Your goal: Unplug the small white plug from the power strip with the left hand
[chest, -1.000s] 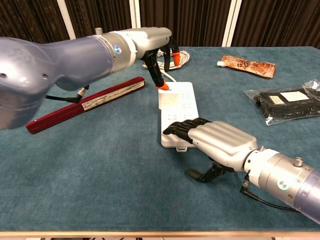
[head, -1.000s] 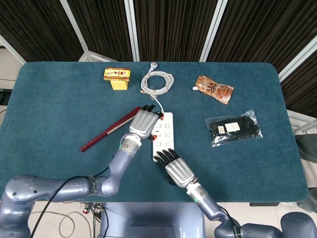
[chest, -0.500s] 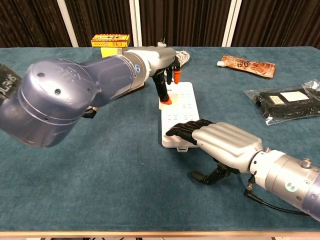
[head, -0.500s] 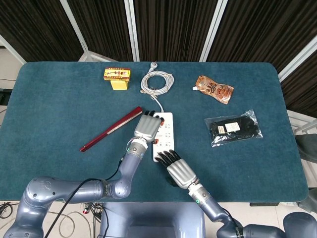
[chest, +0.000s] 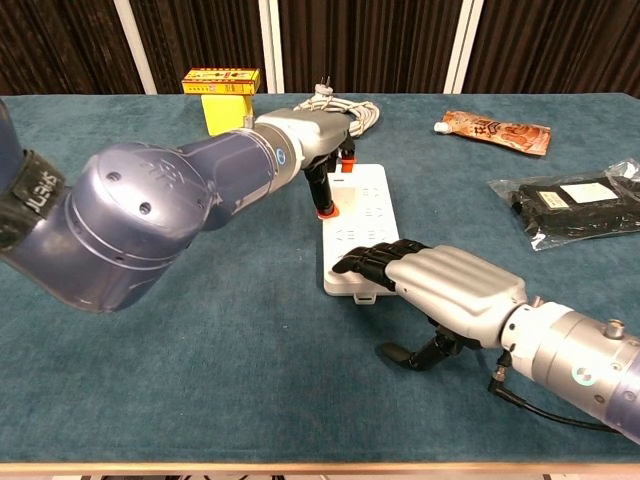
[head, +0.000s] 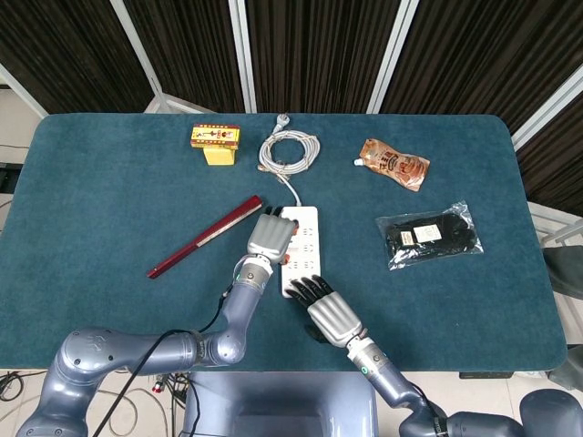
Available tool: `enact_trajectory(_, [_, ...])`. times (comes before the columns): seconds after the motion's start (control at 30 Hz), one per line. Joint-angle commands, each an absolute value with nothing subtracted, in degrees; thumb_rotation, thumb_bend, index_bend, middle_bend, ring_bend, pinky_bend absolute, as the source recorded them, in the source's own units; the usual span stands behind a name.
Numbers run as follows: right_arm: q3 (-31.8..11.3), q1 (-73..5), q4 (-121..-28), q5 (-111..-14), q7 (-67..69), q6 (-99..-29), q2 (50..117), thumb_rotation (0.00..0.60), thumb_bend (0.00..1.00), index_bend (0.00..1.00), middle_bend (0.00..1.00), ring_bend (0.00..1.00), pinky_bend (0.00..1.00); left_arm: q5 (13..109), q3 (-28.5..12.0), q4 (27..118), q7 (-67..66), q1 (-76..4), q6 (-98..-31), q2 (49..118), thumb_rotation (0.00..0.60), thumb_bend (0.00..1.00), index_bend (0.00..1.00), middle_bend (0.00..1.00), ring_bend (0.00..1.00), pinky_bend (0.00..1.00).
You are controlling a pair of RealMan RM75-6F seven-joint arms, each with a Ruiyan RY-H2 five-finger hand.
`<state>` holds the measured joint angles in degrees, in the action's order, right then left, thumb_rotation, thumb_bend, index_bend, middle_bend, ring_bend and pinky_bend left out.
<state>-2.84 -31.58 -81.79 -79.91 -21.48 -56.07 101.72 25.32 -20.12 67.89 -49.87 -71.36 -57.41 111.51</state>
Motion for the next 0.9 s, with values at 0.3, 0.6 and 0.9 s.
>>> enact_trajectory(0.3, [-2.7,-31.7,-82.0,-80.0,-21.0,-56.5,101.5,0.6,0.47,0.1,0.1,0.05,0.09,25.9,-20.2,64.2,-49.3,-71.7,-55.7,113.9,0.6,0.22,0.46,0.47,0.15,0.15])
enact_trajectory(0.6, [-2.6,-31.8,-81.8,-79.7,-20.6,-56.5,101.3,0.6,0.47,0.1,0.1,0.05,0.09,26.5,-20.6,62.1,-48.9,-71.9,-54.9,115.1,0.6,0.27,0.53,0.53,0.17,0.15])
enact_trajectory(0.9, [-2.4,-31.8,-81.4,-79.3,-20.3,-56.3,101.1,0.6,0.47,0.1,0.1,0.05,0.09,27.4,-20.8,61.0,-48.8,-71.8,-55.3,116.1,0.6,0.32,0.64,0.64,0.21,0.16])
